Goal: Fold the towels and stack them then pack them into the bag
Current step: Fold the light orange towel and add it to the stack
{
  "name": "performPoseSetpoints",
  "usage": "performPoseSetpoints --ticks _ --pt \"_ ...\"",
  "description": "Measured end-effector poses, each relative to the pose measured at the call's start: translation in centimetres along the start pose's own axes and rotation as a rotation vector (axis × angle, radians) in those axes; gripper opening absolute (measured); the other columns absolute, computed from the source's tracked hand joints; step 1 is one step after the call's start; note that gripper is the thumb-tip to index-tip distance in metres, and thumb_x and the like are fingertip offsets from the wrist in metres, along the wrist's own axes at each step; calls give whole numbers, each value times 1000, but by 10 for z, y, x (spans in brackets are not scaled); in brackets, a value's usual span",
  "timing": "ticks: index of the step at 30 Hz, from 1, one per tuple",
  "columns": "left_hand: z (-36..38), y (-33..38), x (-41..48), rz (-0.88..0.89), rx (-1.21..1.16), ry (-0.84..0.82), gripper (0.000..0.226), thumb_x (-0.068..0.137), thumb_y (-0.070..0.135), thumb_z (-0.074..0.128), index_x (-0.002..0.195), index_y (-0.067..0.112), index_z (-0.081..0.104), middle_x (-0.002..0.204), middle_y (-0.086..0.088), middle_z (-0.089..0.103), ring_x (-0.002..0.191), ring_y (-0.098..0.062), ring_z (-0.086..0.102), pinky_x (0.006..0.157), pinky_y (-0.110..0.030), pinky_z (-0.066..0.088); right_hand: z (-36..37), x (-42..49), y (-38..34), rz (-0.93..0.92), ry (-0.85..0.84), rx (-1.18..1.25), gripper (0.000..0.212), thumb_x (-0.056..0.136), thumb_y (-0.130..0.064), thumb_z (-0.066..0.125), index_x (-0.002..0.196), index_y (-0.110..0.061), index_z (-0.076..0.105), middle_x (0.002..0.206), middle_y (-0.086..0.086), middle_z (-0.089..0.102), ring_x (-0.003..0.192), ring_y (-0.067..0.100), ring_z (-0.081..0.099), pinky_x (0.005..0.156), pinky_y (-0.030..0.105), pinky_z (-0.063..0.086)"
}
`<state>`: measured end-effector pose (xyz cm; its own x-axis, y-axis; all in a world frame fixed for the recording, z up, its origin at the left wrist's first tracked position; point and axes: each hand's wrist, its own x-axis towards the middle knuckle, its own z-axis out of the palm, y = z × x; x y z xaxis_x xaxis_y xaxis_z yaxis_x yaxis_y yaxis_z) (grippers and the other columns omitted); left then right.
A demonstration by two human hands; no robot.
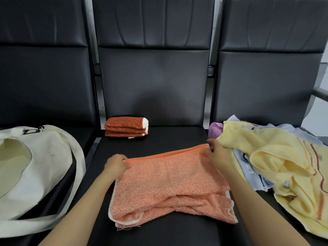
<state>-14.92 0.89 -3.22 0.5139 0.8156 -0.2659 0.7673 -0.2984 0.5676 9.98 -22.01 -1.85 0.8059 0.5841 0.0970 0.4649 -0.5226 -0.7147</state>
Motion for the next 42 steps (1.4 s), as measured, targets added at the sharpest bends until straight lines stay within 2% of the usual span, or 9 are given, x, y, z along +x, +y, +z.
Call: performPoseSetpoints --ticks 3,7,13,17,22,24,29,34,42 --pt "-13 5 -16 46 -81 89 14 88 22 68 97 12 68 95 -5 67 90 -21 62 75 -32 47 -12 -7 -13 -59 12 0 8 90 -14 58 91 -17 66 80 -2 66 79 16 60 61 18 39" --pt "-43 5 -46 136 -351 191 14 80 22 77 76 9 70 77 -9 67 75 -23 61 63 -30 43 -45 -25 -30 -117 76 8 30 83 -16 71 62 -27 53 57 -7 52 56 9 44 52 14 35" --pt "-108 32 -94 308 -618 185 11 78 16 78 83 8 73 75 -5 70 68 -14 65 59 -19 47 -118 -47 -75 -172 96 129 27 88 -20 67 65 -12 56 48 -3 52 39 4 43 47 15 36" --pt "-154 61 -118 389 -641 173 19 79 18 77 80 2 69 48 2 49 41 -9 40 39 -17 35 -160 -56 -115 -211 153 241 34 95 -29 57 77 -2 46 59 3 50 48 19 53 42 27 40" --pt "-191 97 -143 438 -991 124 12 88 26 67 85 15 65 77 1 65 63 -11 66 58 -21 53 -196 -72 -148 -266 264 351 35 98 -30 51 86 3 49 62 8 49 43 10 55 44 24 45" --pt "-197 102 -151 430 -1143 81 13 92 26 63 83 15 64 66 4 62 52 -6 61 52 -19 50 -205 -74 -149 -256 287 374 48 96 -35 54 92 13 53 63 14 49 47 18 52 54 32 46" --pt "-197 100 -151 525 -426 380 27 96 38 54 84 15 64 38 5 46 29 -7 38 37 -18 34 -210 -82 -148 -232 320 189 55 97 -42 48 83 11 54 48 8 50 44 17 49 63 40 48" --pt "-193 99 -139 425 -521 252 34 95 37 57 97 4 65 61 -5 59 41 -11 59 46 -24 47 -202 -76 -144 -150 255 113 43 99 -41 43 76 -5 48 55 9 53 48 22 55 64 36 50" --pt "-167 95 -126 533 -801 218 37 98 33 51 113 -1 55 107 -9 67 98 -20 69 91 -33 51 -174 -62 -128 -68 42 660 31 102 -33 42 104 -4 53 107 15 63 96 28 69 80 31 57"
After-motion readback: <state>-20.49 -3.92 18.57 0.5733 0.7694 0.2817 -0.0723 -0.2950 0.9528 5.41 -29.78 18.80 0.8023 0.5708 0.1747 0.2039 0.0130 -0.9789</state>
